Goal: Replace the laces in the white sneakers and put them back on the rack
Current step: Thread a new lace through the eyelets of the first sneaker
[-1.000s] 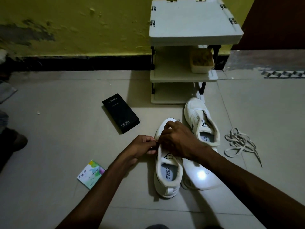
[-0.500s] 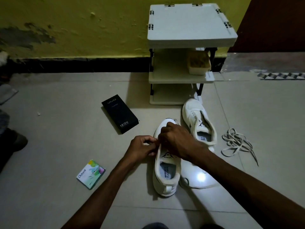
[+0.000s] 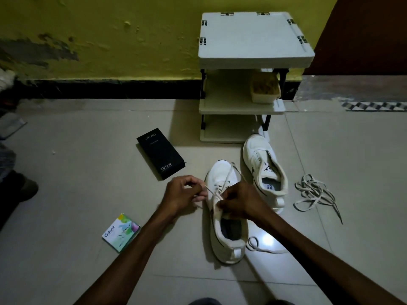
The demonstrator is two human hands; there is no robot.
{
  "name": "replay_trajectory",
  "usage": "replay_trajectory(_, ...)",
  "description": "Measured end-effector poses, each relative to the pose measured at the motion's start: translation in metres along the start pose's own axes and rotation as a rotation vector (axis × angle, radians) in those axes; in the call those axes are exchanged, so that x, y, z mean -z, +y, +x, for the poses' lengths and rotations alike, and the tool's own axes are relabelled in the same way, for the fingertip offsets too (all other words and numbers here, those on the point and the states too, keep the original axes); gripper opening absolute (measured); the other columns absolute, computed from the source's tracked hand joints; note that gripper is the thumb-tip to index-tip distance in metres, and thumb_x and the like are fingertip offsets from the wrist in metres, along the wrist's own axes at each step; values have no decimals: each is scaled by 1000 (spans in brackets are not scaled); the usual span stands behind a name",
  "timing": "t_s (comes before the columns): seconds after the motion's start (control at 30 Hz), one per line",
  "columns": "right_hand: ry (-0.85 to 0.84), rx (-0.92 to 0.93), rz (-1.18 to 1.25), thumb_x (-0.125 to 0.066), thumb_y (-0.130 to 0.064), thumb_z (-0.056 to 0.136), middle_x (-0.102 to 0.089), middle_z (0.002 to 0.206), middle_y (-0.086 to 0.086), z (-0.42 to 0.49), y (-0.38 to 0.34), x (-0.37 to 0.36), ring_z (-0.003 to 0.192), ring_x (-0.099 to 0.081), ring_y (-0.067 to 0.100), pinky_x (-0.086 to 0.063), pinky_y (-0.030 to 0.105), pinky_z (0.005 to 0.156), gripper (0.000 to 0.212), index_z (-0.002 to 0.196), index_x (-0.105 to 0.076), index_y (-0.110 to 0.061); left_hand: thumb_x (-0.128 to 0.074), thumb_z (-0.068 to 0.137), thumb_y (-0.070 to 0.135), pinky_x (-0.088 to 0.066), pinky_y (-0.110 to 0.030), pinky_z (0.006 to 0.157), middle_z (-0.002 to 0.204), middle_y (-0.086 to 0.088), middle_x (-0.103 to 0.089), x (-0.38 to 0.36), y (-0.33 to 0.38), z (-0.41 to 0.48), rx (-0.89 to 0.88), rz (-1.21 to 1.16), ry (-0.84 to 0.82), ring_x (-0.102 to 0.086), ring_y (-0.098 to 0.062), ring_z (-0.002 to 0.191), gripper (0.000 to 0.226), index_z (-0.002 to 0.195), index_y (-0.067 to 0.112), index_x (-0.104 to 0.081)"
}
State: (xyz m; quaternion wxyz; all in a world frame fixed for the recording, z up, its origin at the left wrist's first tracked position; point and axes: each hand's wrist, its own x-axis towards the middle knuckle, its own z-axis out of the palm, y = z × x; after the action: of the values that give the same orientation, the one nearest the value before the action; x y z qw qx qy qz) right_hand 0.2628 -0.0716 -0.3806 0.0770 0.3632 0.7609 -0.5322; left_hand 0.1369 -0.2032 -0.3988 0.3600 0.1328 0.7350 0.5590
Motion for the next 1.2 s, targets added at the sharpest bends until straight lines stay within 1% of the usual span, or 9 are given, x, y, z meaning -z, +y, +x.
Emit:
replay_trajectory(0.23, 33, -35, 70, -72, 4, 76, -63, 68, 18, -2, 2, -4, 64, -66, 28, -61, 43, 66, 6, 74, -66, 4, -52, 98, 7, -58, -32, 85, 93, -14, -73, 30, 40, 13, -37, -565, 57, -72, -21, 90, 15, 104, -1, -63)
replay_trajectory(0.33, 38, -39, 61, -72, 2, 76, -64, 64, 14, -2, 2, -4, 56, -64, 20, -59, 31, 58, 6, 72, -68, 1, -44, 100, 7, -54, -22, 57, 69, -5, -63, 6, 33, 5, 106, -679, -91, -60, -11, 57, 16, 91, 8, -58)
replay_trajectory(0.47, 64, -62, 71, -72, 1, 76, -66, 66, 21, -2, 4, -6, 52, -64, 18, -55, 25, 50, 9, 76, -68, 9, -44, 101, 29, -46, -29, 67, 88, -5, -63, -5, 9, 2, -89, 803, -195, -61, -20, 76, 20, 95, 17, -59)
replay_trajectory(0.53, 95, -55, 70, -70, 0, 75, -68, 72, 28, -1, 5, -7, 58, -67, 26, -60, 31, 55, 13, 74, -66, 13, -45, 101, 34, -47, -32, 76, 88, -4, -62, -12, 3, 1, -140, 1082, -323, -65, -25, 89, 29, 80, 20, -62)
replay_trajectory(0.83, 89, -111, 119, -69, 1, 76, -69, 82, 31, -2, 3, -7, 71, -73, 32, -61, 40, 68, 19, 84, -64, 18, -46, 97, 29, -51, -22, 65, 72, 5, -60, 1, 111, -15, -276, -884, -272, -60, -7, 66, 27, 81, 17, -65)
replay_trajectory(0.9, 84, -119, 124, -70, 2, 77, -70, 80, 28, -2, 4, -7, 63, -72, 24, -61, 31, 61, 19, 87, -64, 18, -40, 104, 32, -36, -16, 47, 63, 9, -50, -3, 110, -14, -227, -427, -170, -41, -1, 49, 33, 93, 16, -66)
replay_trajectory(1.03, 81, -109, 103, -73, -2, 75, -73, 76, 21, 0, 6, -6, 68, -73, 25, -62, 35, 65, 15, 82, -69, 11, -49, 97, 50, -41, -28, 67, 90, -1, -69, -16, 46, 0, -96, 1110, -205, -60, -15, 79, 40, 84, 18, -69)
replay_trajectory(1.1, 91, -94, 90, -75, -5, 73, -72, 76, 22, 1, 6, -6, 71, -73, 27, -62, 40, 67, 16, 78, -70, 9, -53, 96, 43, -42, -27, 67, 78, 2, -67, -19, 26, -4, -64, 1062, -329, -61, -12, 74, 38, 72, 19, -69)
replay_trajectory(1.2, 102, -90, 70, -73, -6, 72, -70, 73, 23, 2, 7, -7, 64, -70, 23, -60, 40, 68, 19, 77, -67, 12, -49, 100, 19, -31, -21, 49, 55, 11, -49, -12, 39, -13, -113, 318, -347, -39, -2, 47, 40, 60, 20, -53)
